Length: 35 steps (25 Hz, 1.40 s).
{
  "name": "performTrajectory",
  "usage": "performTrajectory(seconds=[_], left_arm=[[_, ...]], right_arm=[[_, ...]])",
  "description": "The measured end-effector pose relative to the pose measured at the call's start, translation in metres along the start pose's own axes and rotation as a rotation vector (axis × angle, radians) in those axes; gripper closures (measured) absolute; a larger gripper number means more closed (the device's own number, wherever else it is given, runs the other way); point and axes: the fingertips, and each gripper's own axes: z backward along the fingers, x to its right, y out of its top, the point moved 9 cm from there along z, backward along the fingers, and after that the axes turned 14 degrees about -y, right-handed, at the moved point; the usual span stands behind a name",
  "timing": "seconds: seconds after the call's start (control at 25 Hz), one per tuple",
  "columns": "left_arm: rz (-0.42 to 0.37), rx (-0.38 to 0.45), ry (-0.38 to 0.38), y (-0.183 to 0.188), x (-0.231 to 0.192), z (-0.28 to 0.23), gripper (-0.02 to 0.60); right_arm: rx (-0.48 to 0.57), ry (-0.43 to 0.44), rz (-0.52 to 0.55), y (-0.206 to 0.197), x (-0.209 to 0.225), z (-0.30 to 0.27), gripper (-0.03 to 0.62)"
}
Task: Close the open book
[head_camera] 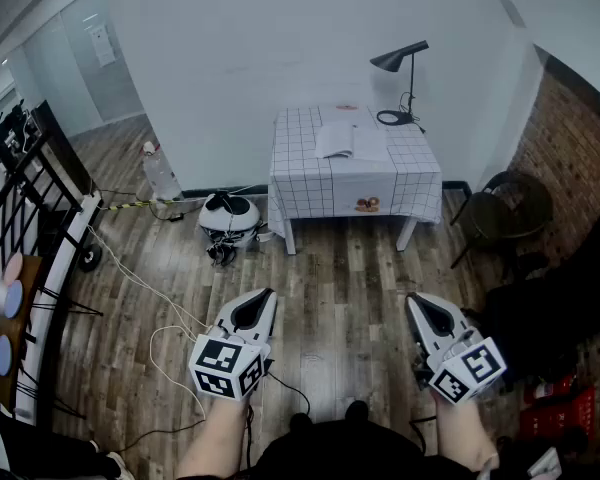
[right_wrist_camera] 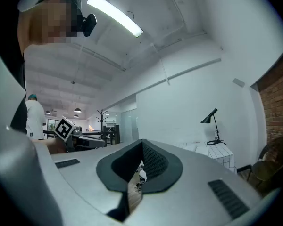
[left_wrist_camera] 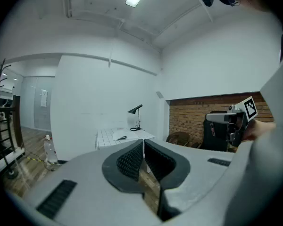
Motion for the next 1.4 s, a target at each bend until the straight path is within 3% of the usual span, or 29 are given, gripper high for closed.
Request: performTrajectory(seconds=[0.32, 0.56, 0.72, 0.84, 1.08, 1.4], left_arm=[[0.003, 0.007, -0.002, 0.004, 0.004, -0.019, 0.565], [-0.040, 0.005, 0.061, 0.005, 0.033, -0.049, 0.565], [-0.037, 0.024, 0.080, 0.008, 0.046, -0.064, 0.565], [-0.025, 0.019, 0.089, 0.007, 0.056, -0.077, 0.565], [-0.006, -0.003, 0.056, -0.006, 0.077, -0.104, 0.565], [-0.023, -0.011, -0.010, -0.001, 0.074, -0.138, 0.565]], right_arm=[[0.002, -0.022, -0.002, 0.002, 0.020, -0.001, 0.591], [0.002, -0.065, -0.020, -0.001, 0.047, 0.005, 0.591], [0.018, -0.007, 0.039, 0.008, 0.051, 0.013, 0.591], [0.010, 0.037, 0.021, 0.006, 0.062, 0.022, 0.591], [-0.099, 0.028, 0.016, -0.023, 0.092, 0.041, 0.591], [-0.135, -0.024, -0.032, -0.033, 0.124, 0.040, 0.591]])
